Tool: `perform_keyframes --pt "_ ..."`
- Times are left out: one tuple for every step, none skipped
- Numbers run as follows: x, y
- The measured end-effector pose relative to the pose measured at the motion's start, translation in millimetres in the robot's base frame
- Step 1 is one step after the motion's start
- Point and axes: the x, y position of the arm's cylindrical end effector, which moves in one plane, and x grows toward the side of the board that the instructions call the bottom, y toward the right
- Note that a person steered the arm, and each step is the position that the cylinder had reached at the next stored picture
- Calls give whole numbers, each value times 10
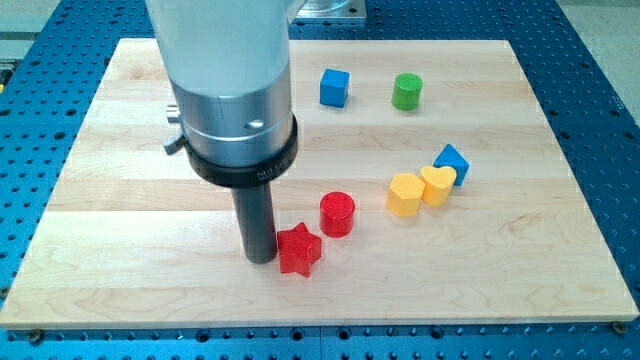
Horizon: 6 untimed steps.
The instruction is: Push the red circle into the red star
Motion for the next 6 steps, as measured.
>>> perform_keyframes --pt "-49 271" --pt "-29 590" --pt "-291 113" --pt "-771 416" --pt "-712 886" --pt "-308 883"
